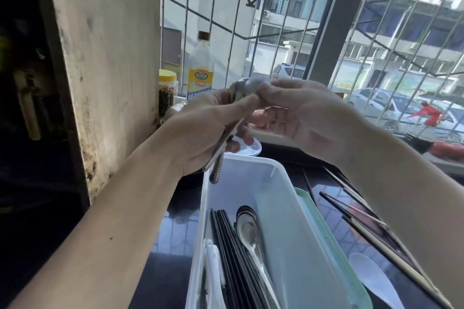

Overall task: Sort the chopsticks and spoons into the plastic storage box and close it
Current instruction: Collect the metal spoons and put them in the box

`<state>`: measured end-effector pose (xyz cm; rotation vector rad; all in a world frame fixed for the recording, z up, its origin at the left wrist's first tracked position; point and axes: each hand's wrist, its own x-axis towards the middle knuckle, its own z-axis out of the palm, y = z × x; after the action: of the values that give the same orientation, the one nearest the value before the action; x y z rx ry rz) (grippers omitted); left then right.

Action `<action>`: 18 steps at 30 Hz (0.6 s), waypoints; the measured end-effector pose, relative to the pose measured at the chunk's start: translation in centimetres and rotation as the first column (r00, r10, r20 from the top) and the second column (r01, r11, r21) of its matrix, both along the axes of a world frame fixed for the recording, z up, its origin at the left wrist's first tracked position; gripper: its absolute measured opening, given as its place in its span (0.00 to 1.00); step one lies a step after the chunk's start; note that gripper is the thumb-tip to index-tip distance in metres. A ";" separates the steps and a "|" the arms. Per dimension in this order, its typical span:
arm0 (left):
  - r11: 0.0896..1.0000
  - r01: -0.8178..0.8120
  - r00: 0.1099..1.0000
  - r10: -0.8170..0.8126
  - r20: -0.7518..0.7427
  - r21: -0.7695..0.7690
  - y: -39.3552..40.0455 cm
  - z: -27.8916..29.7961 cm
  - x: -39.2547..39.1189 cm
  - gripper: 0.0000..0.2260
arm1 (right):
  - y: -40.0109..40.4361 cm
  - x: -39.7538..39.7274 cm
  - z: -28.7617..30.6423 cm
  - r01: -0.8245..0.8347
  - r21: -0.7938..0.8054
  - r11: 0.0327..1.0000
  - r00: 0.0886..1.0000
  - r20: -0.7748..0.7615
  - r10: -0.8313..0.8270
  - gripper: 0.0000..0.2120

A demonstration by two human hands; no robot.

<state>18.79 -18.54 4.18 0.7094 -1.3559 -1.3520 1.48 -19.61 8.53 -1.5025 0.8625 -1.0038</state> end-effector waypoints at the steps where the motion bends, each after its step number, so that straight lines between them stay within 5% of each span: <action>1: 1.000 -0.005 1.000 0.006 -0.030 0.028 0.1 0.2 0.2 0.07 | 0.1 -0.2 0.3 0.033 0.043 0.999 0.995 0.096 -0.037 0.06; 3: 0.995 -0.042 0.992 0.053 -0.118 0.095 0.1 0.5 0.6 0.05 | -0.1 -1.0 1.2 0.141 0.108 0.984 0.952 0.257 -0.164 0.03; 5: 0.987 -0.133 0.980 0.144 -0.135 0.093 -0.2 0.3 0.9 0.07 | -0.4 -1.9 1.7 0.240 0.060 0.969 0.937 0.247 -0.247 0.09; 7: 0.964 -0.260 0.960 0.264 -0.089 0.054 -0.6 0.0 1.0 0.08 | -0.1 -2.3 1.6 0.235 -0.089 0.968 0.972 0.005 -0.236 0.10; 9: 0.937 -0.346 0.935 0.348 -0.071 0.043 -1.1 -0.3 1.1 0.08 | 0.8 -2.1 1.0 0.079 -0.220 0.972 0.907 -0.388 -0.162 0.09; 13: 0.919 -0.390 0.913 0.394 -0.110 0.055 -1.3 -0.3 1.2 0.07 | 0.9 -0.4 -1.3 -0.281 -0.228 0.932 0.421 -0.902 -0.093 0.03; 15: 0.922 -0.382 0.917 0.387 -0.100 0.063 -1.6 -0.4 1.0 0.07 | -0.3 0.6 -3.5 -0.390 -0.258 0.884 0.171 -0.964 -0.205 0.07; 18: 0.936 -0.345 0.934 0.350 -0.074 0.072 -1.7 -0.6 0.4 0.08 | -1.6 2.2 -7.3 -0.516 -0.130 0.846 -0.070 -0.979 -0.193 0.07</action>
<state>19.18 -20.27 3.57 0.8755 -1.0659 -1.1261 3.65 -21.21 1.28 -2.8164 1.3845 0.5281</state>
